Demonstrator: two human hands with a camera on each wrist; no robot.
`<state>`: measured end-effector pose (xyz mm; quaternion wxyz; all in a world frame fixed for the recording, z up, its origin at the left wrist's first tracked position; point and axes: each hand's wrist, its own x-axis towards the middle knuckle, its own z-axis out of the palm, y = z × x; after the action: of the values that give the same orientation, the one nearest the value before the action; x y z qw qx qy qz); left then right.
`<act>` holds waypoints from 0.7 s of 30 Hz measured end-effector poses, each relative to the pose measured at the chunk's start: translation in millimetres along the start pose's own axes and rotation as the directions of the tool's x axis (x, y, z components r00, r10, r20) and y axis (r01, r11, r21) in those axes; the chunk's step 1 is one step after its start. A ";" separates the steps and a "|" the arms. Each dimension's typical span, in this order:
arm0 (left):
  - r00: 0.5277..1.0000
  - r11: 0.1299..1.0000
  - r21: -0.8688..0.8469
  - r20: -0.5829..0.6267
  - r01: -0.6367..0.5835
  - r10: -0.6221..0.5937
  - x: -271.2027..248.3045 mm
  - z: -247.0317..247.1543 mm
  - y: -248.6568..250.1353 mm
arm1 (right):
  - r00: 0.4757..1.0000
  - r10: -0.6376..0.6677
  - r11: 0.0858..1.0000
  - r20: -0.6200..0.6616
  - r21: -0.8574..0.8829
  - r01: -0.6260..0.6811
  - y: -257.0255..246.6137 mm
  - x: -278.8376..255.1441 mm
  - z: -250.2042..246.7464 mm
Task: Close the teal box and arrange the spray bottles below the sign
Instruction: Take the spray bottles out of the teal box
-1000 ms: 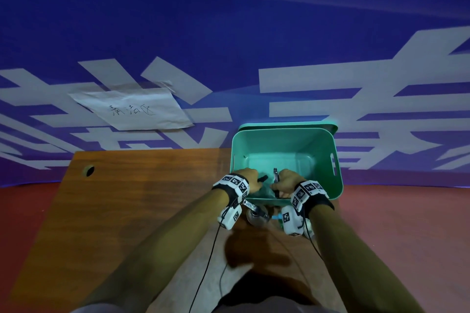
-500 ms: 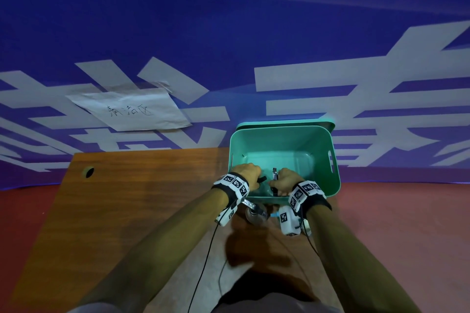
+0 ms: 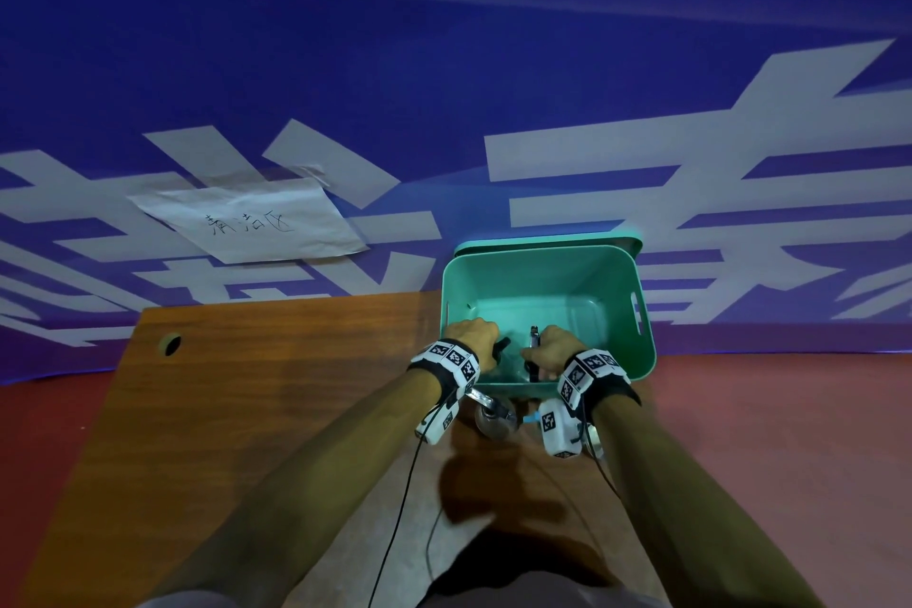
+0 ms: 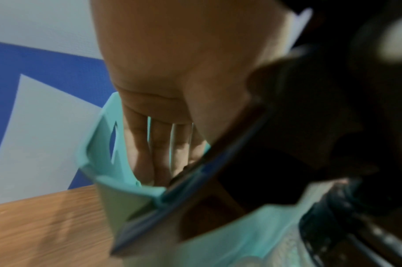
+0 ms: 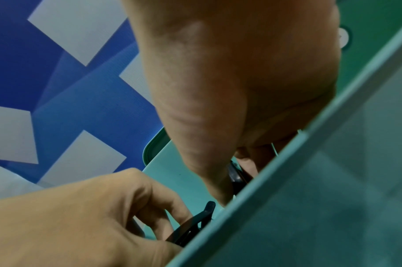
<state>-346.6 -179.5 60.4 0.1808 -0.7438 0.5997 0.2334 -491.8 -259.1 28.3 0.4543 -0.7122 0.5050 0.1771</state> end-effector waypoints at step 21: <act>0.995 0.998 -0.017 -0.067 0.068 -0.069 -8.0 0.8 -7.4 | 0.999 -0.041 0.997 -0.027 -0.064 0.040 7.8 -6.7 -21.5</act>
<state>-340.9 -171.0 64.3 0.1631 -0.7728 0.5777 0.2060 -506.0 -273.7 40.7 0.4276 -0.7389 0.4909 0.1737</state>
